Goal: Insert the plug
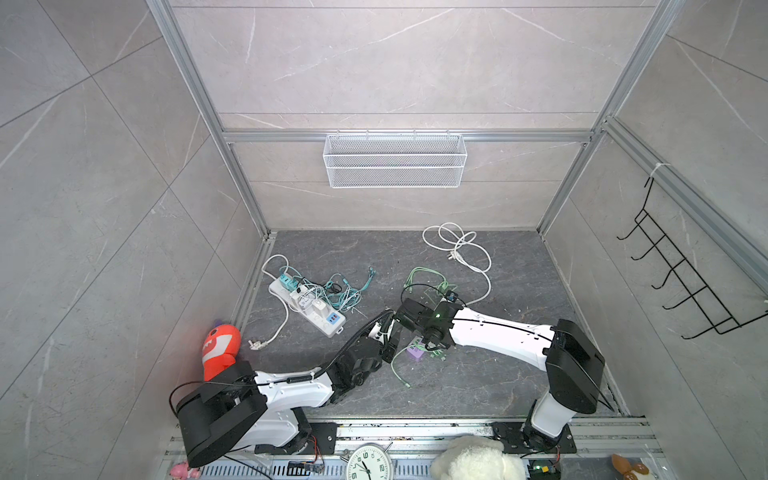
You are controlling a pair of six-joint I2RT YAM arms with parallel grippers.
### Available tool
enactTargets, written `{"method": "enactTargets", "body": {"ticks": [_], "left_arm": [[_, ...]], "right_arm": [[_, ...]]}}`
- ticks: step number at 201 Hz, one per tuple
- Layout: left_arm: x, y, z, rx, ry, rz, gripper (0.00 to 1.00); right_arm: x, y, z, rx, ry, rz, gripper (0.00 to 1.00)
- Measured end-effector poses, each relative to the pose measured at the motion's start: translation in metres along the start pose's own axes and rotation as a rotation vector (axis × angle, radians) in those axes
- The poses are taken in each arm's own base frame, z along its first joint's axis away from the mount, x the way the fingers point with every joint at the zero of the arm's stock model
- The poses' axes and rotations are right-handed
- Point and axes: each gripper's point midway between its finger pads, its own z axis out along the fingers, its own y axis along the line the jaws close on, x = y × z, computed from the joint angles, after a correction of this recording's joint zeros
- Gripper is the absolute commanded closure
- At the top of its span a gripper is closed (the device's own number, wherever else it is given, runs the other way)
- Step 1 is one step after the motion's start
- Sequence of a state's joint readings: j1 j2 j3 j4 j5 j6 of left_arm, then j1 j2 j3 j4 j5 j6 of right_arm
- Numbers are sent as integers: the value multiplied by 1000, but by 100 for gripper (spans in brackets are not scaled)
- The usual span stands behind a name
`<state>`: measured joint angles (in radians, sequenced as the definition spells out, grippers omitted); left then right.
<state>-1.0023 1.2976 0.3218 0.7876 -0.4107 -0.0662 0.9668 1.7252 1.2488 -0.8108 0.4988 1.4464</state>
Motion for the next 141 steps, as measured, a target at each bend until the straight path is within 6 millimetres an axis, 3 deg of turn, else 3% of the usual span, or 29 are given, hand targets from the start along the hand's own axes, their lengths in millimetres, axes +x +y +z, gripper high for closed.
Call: {"method": "enactTargets", "body": {"ticks": [58, 108, 141], "left_arm": [[7, -22, 12, 109, -21, -32, 56], [25, -29, -3, 170, -13, -44, 58], [21, -26, -10, 170, -34, -55, 58]], "right_arm": [[2, -16, 4, 21, 11, 2, 100], [0, -11, -2, -54, 21, 43, 100], [0, -4, -1, -81, 29, 60, 100]]}}
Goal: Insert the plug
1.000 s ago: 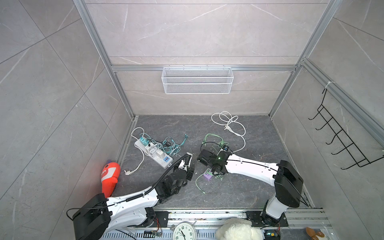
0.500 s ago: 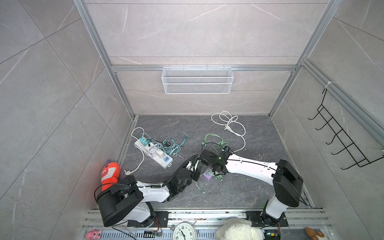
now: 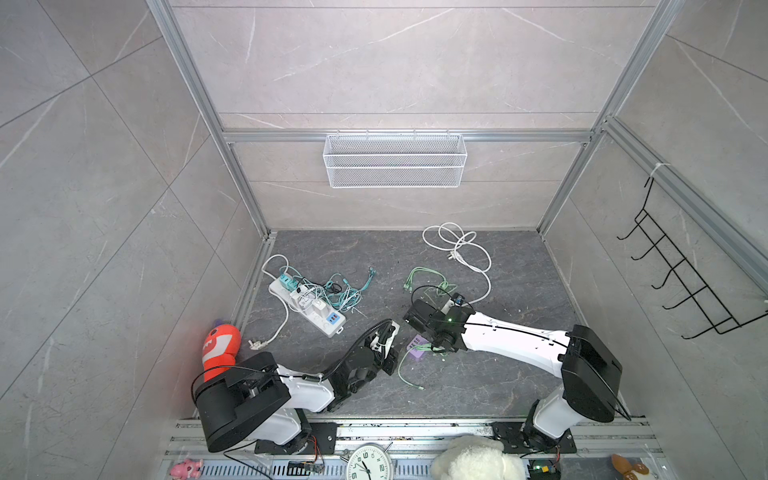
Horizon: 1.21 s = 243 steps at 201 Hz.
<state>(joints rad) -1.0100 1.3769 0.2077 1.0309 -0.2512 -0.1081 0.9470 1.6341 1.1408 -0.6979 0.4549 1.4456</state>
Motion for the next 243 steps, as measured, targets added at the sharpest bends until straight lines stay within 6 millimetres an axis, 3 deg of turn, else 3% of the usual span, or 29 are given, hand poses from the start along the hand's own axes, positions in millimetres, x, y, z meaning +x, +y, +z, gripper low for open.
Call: {"method": "enactTargets", "body": {"ticks": [39, 94, 156, 207, 243], "left_arm": [[-1, -8, 4, 41, -25, 2, 59], [41, -25, 15, 127, 59, 27, 60], [23, -55, 20, 217, 1, 36, 60], [26, -62, 19, 240, 2, 55, 60], [39, -74, 25, 294, 41, 69, 60]], "right_arm": [[1, 6, 1, -24, 11, 10, 100], [1, -2, 8, -9, 19, 23, 100], [1, -1, 10, -17, 31, 32, 100], [2, 0, 11, -31, 43, 44, 100], [1, 2, 10, -41, 46, 50, 100]]}}
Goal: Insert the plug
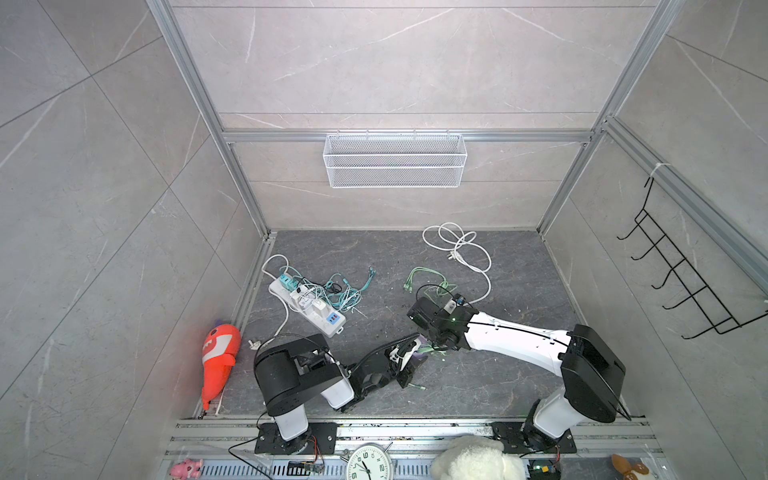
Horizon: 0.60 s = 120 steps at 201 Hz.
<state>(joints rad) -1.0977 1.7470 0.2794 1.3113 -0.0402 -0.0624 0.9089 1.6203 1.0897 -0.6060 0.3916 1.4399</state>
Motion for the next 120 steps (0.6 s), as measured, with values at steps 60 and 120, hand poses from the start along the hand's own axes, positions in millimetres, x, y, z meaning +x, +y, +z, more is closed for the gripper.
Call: {"method": "enactTargets", "body": {"ticks": [60, 120], "left_arm": [[-8, -33, 9, 160, -16, 17, 60], [-1, -64, 20, 287, 6, 14, 59]], "right_arm": [[-1, -2, 1, 0, 2, 4, 100], [-5, -6, -4, -1, -2, 12, 100]]}}
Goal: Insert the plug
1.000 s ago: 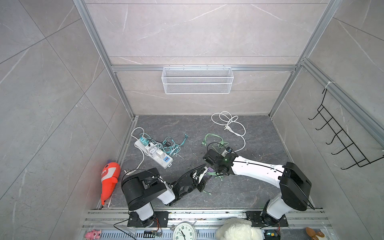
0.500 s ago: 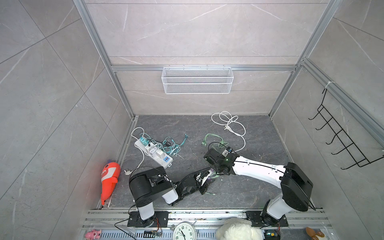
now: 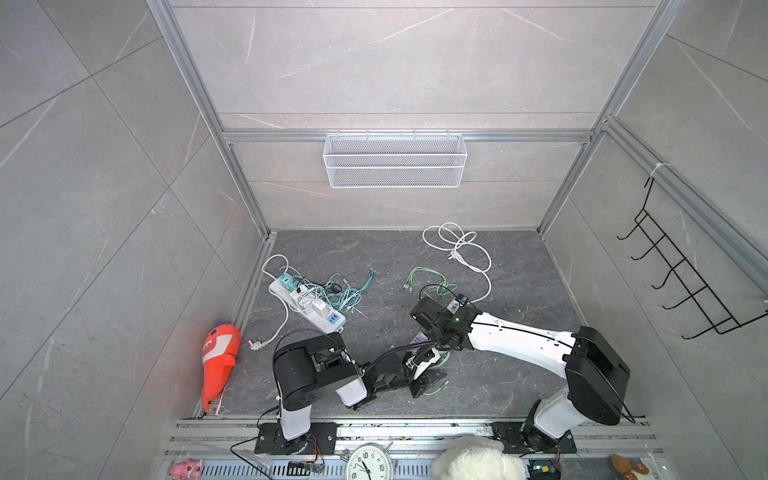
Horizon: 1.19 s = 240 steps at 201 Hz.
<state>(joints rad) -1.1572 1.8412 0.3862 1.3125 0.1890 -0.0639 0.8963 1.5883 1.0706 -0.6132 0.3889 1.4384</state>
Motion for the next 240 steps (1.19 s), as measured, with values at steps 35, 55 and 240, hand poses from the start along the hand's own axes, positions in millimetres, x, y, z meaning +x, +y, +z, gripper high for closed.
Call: {"method": "enactTargets", "body": {"ticks": [35, 55, 240], "left_arm": [[-2, -11, 1, 35, -5, 7, 59], [-5, -18, 1, 57, -12, 10, 59], [-26, 35, -103, -407, 13, 27, 46]], "right_arm": [[-4, -3, -9, -13, -3, 4, 100], [-6, -8, -11, -5, -3, -9, 100], [-2, -4, 4, 31, 35, -57, 100]]}}
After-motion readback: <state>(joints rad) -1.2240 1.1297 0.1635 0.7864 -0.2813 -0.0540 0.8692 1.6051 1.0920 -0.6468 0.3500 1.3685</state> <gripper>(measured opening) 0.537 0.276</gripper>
